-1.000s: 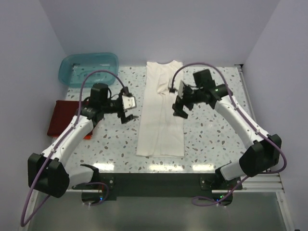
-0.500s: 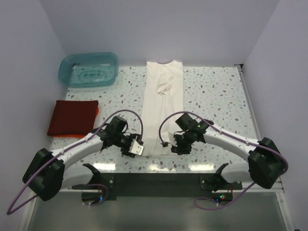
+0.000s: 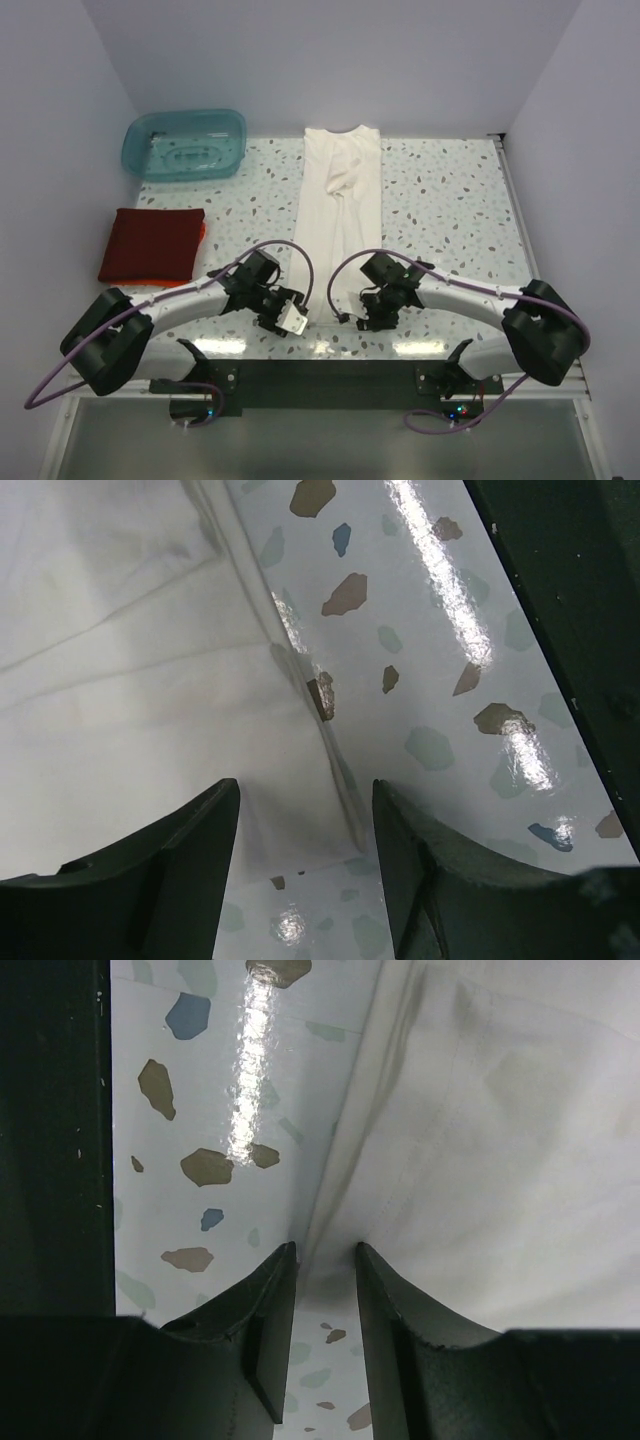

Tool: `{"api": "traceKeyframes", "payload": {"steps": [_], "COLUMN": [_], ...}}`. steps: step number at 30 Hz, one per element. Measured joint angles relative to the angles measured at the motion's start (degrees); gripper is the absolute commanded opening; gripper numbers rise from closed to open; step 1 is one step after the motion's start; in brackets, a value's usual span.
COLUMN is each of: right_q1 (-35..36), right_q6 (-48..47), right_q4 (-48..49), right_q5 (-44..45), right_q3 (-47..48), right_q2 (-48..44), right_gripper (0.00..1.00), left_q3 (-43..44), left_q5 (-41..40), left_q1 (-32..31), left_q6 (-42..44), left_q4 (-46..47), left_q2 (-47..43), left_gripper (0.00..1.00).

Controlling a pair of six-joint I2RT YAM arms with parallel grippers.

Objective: Fold and stack the t-shirts
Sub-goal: Fold the tshirt

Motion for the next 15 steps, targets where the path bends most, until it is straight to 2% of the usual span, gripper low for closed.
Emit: {"api": "traceKeyframes", "payload": {"steps": [2, 5, 6, 10, 15], "right_q1": [0.3, 0.7, 0.8, 0.9, 1.2], "right_q6": [-0.5, -1.1, -1.2, -1.4, -1.1], "right_q4": [0.8, 1.9, 2.4, 4.6, 6.5], "right_q5": [0.5, 1.1, 1.2, 2.1, 2.6], "right_q3": [-0.1, -0.2, -0.2, -0.2, -1.3], "right_q2": [0.2, 0.4, 0.4, 1.0, -0.3], "right_gripper": [0.33, 0.27, 0.20, 0.01, 0.00], "left_q3": [0.4, 0.7, 0.8, 0.8, 1.2], "left_q5": [-0.1, -0.1, -0.1, -0.1, -0.4], "left_q1": [0.0, -0.1, -0.1, -0.1, -0.4], "left_q6": [0.0, 0.2, 0.3, 1.2, 2.0], "left_q4": [0.8, 2.3, 2.6, 3.8, 3.5], "left_q2": [1.0, 2.1, 2.5, 3.3, 3.9], "left_gripper": [0.58, 0.46, 0.39, 0.24, 0.02]}}
